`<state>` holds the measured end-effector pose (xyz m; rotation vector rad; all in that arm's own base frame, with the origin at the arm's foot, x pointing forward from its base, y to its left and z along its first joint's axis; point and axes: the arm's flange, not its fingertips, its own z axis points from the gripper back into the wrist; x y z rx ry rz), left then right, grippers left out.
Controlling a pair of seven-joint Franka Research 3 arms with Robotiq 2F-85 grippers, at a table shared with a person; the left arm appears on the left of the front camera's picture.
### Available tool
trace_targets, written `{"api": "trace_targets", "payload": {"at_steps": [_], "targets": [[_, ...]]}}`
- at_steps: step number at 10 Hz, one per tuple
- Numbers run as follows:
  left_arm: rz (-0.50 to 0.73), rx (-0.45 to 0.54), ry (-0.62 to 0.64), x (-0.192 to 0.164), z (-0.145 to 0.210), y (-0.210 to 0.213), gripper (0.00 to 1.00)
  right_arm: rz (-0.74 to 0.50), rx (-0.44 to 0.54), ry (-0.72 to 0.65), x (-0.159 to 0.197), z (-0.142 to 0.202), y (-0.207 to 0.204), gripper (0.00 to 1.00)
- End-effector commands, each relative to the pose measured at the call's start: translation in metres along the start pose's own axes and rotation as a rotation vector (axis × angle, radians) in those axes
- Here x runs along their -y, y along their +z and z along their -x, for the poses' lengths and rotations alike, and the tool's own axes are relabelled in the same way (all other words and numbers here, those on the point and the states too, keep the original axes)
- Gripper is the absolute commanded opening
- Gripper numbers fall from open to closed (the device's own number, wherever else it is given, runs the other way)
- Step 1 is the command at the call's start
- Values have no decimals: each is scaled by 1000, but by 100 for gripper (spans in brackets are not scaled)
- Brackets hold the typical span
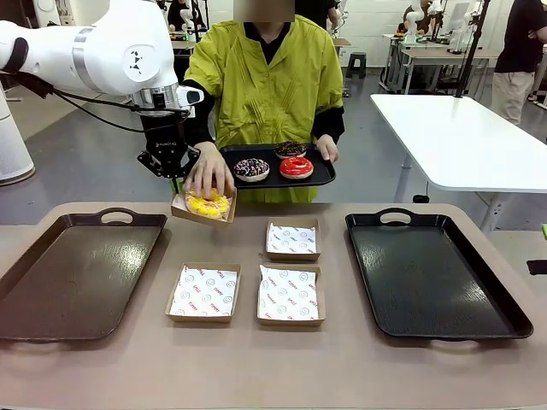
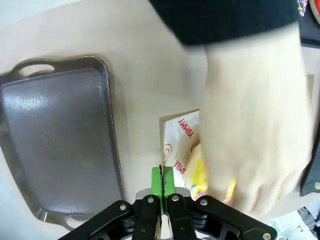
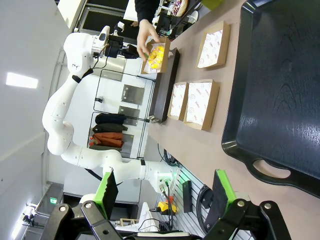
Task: Individually package the donuts and arrange them on the tray.
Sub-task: Place the picked Paper togo box on the Handle tray while simultaneously picking up another Paper togo box from the table with the other hand.
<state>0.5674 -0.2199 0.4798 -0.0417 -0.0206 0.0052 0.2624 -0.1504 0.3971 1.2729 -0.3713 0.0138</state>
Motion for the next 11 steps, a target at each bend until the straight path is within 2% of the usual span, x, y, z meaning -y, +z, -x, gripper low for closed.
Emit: {"api": "trace_targets", "payload": {"at_steps": [1, 10, 11], "targets": [[1, 5, 1, -1, -1, 1, 0, -11, 5, 10, -1, 0, 0, 100], [0, 0, 0, 0, 0, 0, 1, 0, 0, 0, 0, 0, 0, 100], [12, -2, -27, -11, -1, 5, 1, 58, -18, -40, -10, -26, -12, 100]]}}
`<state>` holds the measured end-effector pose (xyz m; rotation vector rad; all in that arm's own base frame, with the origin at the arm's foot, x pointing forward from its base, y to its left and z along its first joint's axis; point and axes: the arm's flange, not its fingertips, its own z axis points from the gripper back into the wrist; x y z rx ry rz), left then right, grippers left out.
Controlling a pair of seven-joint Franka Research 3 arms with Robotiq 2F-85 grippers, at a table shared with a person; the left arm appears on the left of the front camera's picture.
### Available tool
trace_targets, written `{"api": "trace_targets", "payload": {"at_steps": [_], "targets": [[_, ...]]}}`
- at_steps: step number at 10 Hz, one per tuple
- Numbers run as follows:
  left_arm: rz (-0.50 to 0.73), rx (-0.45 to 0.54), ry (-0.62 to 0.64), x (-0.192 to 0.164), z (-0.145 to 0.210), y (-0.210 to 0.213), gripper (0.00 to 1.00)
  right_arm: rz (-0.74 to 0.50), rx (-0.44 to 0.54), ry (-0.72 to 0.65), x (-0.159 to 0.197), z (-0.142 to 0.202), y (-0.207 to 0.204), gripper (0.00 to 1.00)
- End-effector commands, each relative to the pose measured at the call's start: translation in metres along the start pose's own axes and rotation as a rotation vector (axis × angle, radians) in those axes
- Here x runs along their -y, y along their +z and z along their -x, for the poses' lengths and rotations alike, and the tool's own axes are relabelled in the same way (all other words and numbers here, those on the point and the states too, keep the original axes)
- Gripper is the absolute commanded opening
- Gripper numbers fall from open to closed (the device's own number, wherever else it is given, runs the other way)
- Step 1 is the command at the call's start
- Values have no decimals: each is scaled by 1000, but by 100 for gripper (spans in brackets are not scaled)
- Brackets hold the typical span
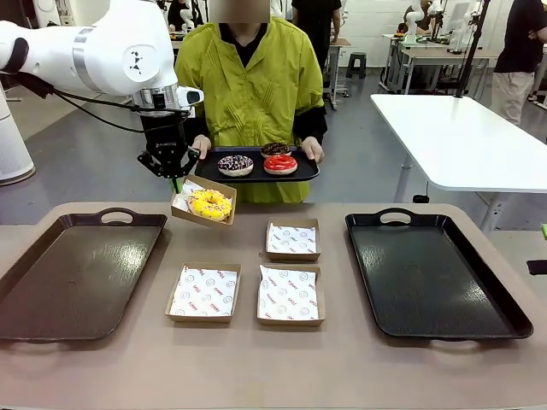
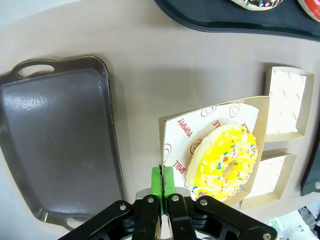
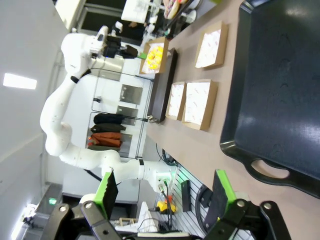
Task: Individually package the donuts and arrange them on the tray.
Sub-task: Place the picked Paper togo box on the Handle tray while simultaneously picking up another Paper togo box from the table with the other hand.
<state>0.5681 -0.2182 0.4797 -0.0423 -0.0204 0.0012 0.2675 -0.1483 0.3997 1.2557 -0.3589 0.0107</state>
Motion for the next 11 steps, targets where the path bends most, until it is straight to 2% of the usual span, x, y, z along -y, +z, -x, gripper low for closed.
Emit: {"api": "trace_targets", "payload": {"at_steps": [1, 4, 7, 11], "targets": [[41, -16, -49, -25, 4, 13, 1, 124, -49, -86, -21, -56, -25, 100], [37, -28, -84, -75, 40, 29, 1, 302, -124, -136, -61, -134, -82, 100], [43, -27, -18, -139, 92, 20, 1, 527, -150, -121, -77, -179, -163, 100], [27, -19, 25, -188, 137, -5, 1, 704, -171, -68, -80, -191, -253, 100]]}}
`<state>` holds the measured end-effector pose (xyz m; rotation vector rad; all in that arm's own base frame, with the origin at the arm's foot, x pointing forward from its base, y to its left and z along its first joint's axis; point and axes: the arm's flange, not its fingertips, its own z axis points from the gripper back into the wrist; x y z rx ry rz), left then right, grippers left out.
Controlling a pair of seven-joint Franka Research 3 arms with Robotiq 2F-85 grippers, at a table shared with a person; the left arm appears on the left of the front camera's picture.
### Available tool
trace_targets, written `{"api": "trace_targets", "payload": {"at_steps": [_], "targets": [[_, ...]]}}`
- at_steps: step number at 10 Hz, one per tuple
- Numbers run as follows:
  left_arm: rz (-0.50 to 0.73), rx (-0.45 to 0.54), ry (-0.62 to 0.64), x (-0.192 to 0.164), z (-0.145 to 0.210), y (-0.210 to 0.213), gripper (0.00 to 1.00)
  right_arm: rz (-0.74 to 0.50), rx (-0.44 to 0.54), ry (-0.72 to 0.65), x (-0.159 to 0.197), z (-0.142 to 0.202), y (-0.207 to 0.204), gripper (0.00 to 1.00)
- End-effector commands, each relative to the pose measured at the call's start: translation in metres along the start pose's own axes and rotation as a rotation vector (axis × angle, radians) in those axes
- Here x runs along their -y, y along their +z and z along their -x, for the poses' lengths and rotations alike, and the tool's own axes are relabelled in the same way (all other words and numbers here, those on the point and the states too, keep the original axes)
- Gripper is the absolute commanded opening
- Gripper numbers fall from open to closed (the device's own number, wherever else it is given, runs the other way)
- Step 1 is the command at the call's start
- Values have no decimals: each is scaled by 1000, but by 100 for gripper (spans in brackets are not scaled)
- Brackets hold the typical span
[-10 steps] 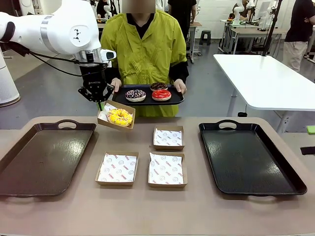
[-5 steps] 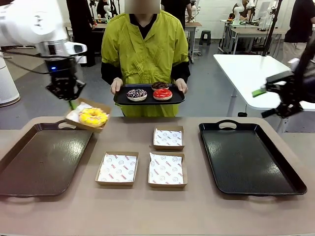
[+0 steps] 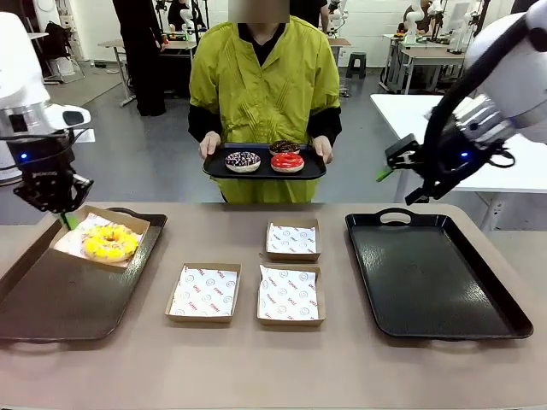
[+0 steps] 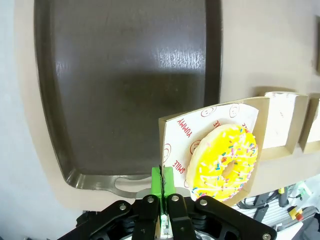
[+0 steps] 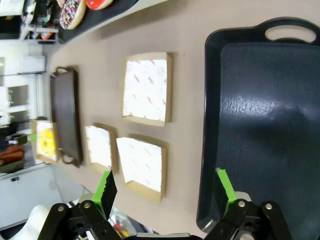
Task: Individually package the donuts and arrange them on the tray.
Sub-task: Place the picked Paper togo box on the Handle tray while simultaneously picking up another Paper togo box from the table with the other hand.
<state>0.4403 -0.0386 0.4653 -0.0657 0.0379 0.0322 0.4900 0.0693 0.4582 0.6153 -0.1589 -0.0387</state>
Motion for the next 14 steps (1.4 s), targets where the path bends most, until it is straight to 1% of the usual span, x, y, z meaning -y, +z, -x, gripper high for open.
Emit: {"api": "trace_targets", "payload": {"at_steps": [1, 2, 3, 9, 10, 12, 13, 14], "targets": [[-1, 45, -2, -14, 12, -4, 1, 40, 5, -17, -8, -2, -5, 100], [-7, 55, -18, -13, 11, -6, 1, -30, 5, 0, -4, 7, 2, 100], [1, 8, 10, -7, 7, -4, 1, 18, -3, 4, -7, 0, -10, 100], [1, 8, 10, -7, 7, -4, 1, 11, -1, 3, -8, 1, -8, 100], [-2, 15, 8, -8, 9, -6, 1, 94, -24, -19, -26, -13, -23, 100], [-47, 7, 14, -18, -17, -9, 1, 231, -62, -36, -60, -42, -55, 100], [-74, 27, 1, -24, -31, -12, 1, 297, -85, -51, -75, -56, -74, 100], [-72, 32, 0, -27, -41, -14, 1, 331, -97, -58, -84, -65, -86, 100]]}}
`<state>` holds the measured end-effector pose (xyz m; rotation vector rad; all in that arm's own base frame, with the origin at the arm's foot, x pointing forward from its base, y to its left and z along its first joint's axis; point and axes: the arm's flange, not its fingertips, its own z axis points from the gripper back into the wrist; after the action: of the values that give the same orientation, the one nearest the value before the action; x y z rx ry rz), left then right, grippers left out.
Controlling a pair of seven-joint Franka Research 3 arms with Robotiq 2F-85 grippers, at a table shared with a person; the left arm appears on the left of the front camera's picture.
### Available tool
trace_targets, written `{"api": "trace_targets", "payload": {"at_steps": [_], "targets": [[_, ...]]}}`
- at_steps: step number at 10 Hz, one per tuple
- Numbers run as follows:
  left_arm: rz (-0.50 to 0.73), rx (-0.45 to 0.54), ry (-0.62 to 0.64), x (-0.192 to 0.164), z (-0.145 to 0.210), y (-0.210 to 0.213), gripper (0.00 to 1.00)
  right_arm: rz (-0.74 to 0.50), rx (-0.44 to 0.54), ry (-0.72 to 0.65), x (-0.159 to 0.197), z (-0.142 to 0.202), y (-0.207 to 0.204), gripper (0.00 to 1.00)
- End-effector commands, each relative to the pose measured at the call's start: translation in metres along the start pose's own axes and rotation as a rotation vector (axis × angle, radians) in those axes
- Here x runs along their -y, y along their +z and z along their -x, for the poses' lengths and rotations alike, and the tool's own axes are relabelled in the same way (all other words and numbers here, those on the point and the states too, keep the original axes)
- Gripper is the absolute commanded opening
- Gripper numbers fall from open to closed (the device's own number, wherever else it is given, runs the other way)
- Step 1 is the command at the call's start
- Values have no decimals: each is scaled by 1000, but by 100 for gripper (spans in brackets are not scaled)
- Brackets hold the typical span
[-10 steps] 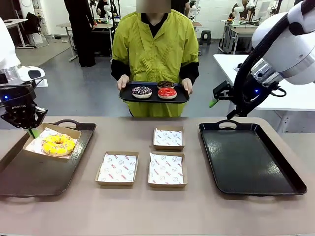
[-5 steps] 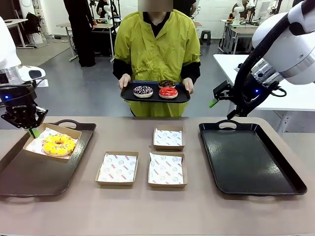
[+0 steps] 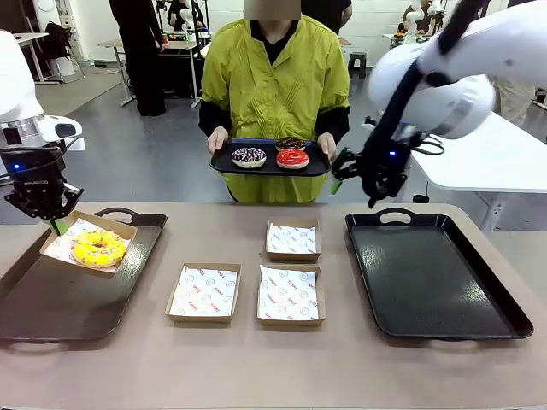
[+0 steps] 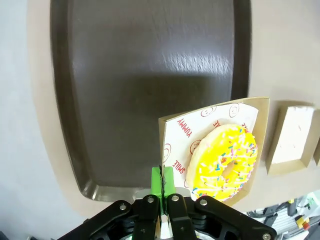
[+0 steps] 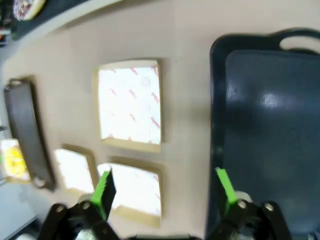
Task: Individually package the donuts and arrange them on the tray.
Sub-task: Place the picked Paper togo box on the Handle tray while simultaneously picking up another Paper togo box from the table with the other hand.
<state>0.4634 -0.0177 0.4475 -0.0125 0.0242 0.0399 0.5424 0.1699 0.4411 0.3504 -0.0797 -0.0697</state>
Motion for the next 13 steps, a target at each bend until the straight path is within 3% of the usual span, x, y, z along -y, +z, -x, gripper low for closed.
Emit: {"api": "trace_targets", "payload": {"at_steps": [1, 7, 10, 13], "targets": [[-15, 30, -12, -8, -33, -4, 1, 125, -51, -38, -33, -39, -18, 100], [6, 36, -2, -10, -90, -24, 1, 274, -108, -16, -81, -59, -94, 100], [9, 25, 3, -9, -114, -31, 1, 277, -143, -1, -74, -50, -123, 100], [28, 26, 1, -8, -127, -28, 1, 290, -116, -6, -68, -44, -131, 100]]}}
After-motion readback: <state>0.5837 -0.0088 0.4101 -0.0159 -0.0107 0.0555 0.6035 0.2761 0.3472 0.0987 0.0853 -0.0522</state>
